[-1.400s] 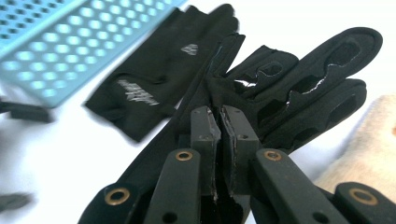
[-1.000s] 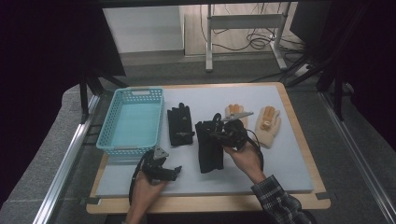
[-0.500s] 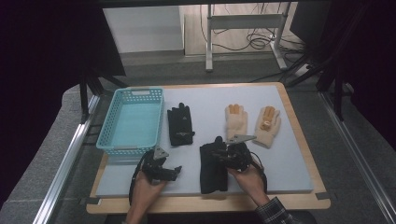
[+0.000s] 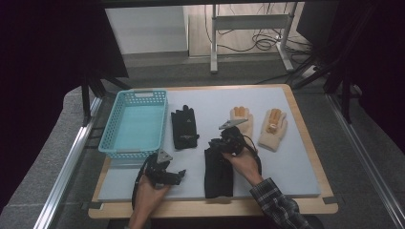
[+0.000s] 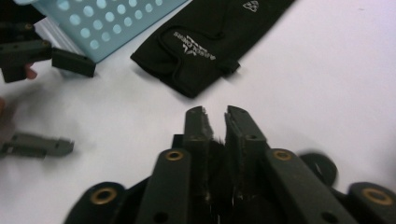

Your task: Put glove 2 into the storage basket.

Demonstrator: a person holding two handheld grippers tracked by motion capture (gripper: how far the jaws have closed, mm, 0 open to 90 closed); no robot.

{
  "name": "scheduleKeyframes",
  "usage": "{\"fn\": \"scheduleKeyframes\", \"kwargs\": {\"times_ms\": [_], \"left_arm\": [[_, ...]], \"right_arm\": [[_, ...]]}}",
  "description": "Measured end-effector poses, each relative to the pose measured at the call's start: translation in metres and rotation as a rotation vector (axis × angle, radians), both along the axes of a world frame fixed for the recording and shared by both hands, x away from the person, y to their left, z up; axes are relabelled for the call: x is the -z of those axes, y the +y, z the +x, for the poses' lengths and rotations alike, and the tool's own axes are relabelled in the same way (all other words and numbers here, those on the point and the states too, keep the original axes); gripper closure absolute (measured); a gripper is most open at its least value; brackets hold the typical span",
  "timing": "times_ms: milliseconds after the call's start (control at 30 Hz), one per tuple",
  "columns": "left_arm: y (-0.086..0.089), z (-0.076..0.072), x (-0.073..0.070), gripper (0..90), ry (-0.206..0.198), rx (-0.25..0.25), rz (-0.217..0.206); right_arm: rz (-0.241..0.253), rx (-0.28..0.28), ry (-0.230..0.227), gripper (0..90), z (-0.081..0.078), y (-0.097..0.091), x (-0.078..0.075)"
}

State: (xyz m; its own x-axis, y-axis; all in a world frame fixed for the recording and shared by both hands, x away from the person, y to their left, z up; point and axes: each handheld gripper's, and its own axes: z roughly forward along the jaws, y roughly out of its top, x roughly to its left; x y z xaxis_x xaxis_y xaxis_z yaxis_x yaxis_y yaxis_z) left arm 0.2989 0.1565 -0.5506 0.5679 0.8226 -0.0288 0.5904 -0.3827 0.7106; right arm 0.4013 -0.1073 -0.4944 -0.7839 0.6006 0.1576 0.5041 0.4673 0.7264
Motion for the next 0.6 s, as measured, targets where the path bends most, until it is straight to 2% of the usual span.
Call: {"fn": "scheduleKeyframes", "kwargs": {"times_ms": [133,167,200,233,267,367,500,533,567,600], "left_arm": [[0.0,0.0,0.0,7.0,0.0,0.001,0.003],[0.0,0.0,0.0,7.0,0.0,0.001,0.002],[0.0,0.0,0.0,7.0,0.0,0.001,0.002],[0.0,0.0,0.0,7.0,0.0,0.001,0.001],[0.0,0.0,0.0,7.0,0.0,0.001,0.001],[0.0,0.0,0.0,7.0,0.0,0.002,0.001],[0.0,0.0,0.0,7.0,0.0,0.001,-0.002],[0.0,0.0,0.0,7.1,0.0,0.001,-0.001],[0.0,0.0,0.0,7.1,0.0,0.001,0.001],[0.0,0.0,0.0,7.0,0.0,0.001,0.001]], "right_arm": [[-0.007,-0.015,0.002,80.0,0.011,0.011,0.0],[-0.022,-0.027,-0.011,80.0,0.019,0.02,0.0],[-0.022,-0.027,-0.011,80.0,0.019,0.02,0.0],[-0.027,-0.028,-0.005,79.4,0.027,0.028,0.0],[-0.027,-0.028,-0.005,79.4,0.027,0.028,0.0],[-0.034,-0.03,-0.001,74.9,0.041,0.042,0.002],[-0.038,-0.035,0.004,70.5,0.05,0.053,0.004],[-0.04,-0.038,0.006,65.1,0.055,0.06,0.005],[-0.04,-0.038,0.006,65.1,0.055,0.06,0.005],[-0.043,-0.039,0.006,61.1,0.058,0.063,0.006]]}}
